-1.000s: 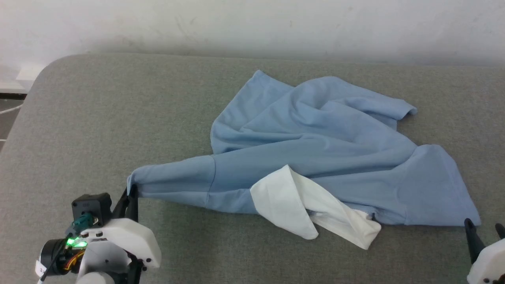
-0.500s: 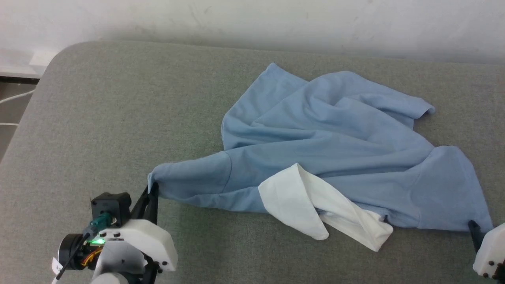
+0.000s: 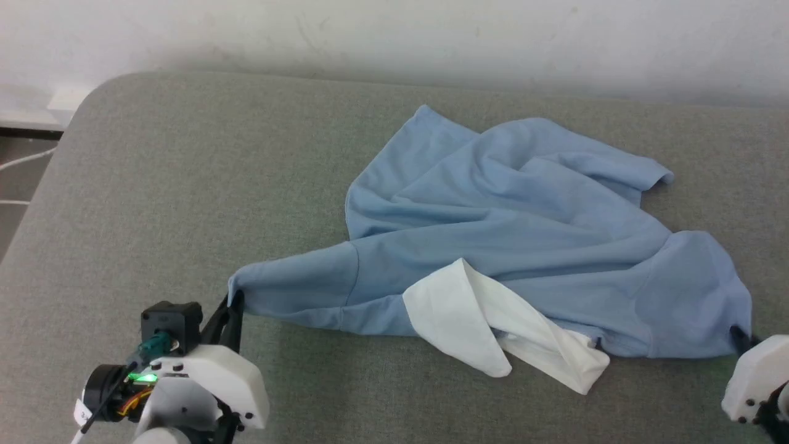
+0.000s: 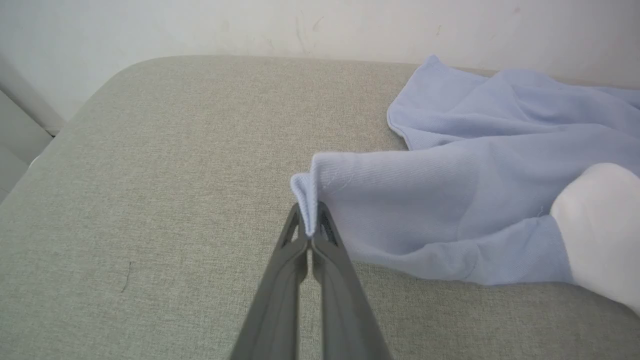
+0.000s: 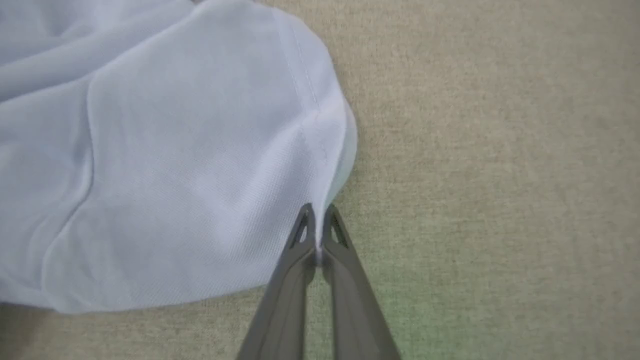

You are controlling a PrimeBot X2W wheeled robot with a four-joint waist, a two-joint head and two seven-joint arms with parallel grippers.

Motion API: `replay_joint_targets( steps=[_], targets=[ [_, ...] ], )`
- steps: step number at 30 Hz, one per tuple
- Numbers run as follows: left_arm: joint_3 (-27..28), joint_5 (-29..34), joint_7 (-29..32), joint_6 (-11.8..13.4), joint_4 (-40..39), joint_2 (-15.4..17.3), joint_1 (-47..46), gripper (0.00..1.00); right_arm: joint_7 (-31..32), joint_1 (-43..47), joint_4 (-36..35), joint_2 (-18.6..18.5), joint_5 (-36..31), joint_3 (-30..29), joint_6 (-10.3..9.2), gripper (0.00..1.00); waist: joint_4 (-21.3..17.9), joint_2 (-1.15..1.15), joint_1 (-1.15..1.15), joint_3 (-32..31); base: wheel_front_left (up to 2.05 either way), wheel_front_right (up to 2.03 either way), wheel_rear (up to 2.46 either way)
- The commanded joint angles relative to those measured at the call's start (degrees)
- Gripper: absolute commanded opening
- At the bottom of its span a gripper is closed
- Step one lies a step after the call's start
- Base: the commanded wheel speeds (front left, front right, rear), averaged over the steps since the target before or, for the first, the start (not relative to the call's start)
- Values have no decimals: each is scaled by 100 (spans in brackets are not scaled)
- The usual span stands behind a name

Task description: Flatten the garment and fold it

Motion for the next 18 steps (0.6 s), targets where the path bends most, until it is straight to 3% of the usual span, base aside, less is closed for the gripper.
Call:
replay_joint_targets(
  steps=[1, 7, 18],
  targets=[
    [22, -34, 1, -49, -50, 83, 46, 0, -185, -22, -95, -100, 7, 50, 2, 0, -89, 0, 0, -186, 0, 0, 0],
    [206, -99, -111, -94, -555, 283, -97, 0, -433, -282, -941, -484, 418, 191, 2, 0, -268, 0, 0, -507, 0, 0, 0],
    [670, -209, -134, -159, -1756, 742, -1235, 0, -87, -1480, -2041, -1268, 1190, 216, 2, 0, -522, 0, 0, -871, 0, 0, 0]
  ],
)
